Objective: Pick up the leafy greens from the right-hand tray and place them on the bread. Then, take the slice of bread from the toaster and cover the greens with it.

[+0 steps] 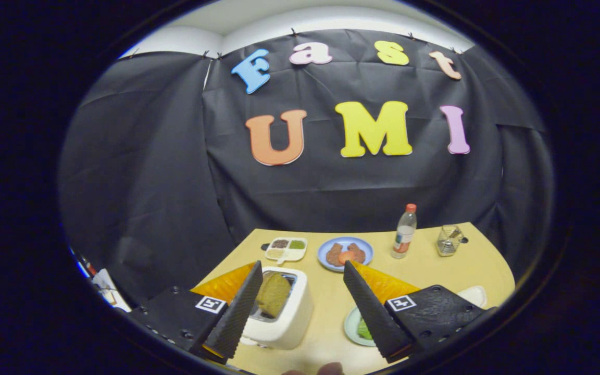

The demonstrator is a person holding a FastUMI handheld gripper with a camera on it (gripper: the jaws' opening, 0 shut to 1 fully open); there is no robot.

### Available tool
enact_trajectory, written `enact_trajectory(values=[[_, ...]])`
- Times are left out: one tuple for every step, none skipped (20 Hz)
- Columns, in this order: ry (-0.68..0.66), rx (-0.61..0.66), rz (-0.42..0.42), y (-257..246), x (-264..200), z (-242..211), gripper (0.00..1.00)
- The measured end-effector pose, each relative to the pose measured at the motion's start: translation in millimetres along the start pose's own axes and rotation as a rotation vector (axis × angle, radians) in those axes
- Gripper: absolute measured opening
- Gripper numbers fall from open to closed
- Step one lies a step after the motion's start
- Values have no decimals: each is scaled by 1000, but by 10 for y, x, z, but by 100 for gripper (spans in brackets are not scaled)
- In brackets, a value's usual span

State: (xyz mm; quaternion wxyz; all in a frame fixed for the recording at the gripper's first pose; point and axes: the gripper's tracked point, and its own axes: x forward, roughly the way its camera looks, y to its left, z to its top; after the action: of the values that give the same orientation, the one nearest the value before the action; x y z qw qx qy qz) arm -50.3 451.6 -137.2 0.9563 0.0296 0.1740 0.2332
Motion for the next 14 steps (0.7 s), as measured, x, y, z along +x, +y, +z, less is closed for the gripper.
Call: enact_trajectory(values=[[22,-4,7,159,102,-97,96],[45,-10,7,295,204,-202,96],[62,-13,2,396,296,-288,96],[72,-13,-11,468,373,-356,96],[80,-11,-19,532,444,-413,97],[87,-13,-29,576,530,-485,97],[97,-19,-48,577,617,-548,96],[110,-15,-68,551,711,-630,96],[123,-9,-90,517,776,-707,96],[135,-4,-104,491,850,-772,96],[150,-4,-112,472,909,-824,96],[164,-6,-109,481,982,-880,95],[170,-19,-115,469,1043,-911,92],[173,-28,-122,454,1094,-936,86]])
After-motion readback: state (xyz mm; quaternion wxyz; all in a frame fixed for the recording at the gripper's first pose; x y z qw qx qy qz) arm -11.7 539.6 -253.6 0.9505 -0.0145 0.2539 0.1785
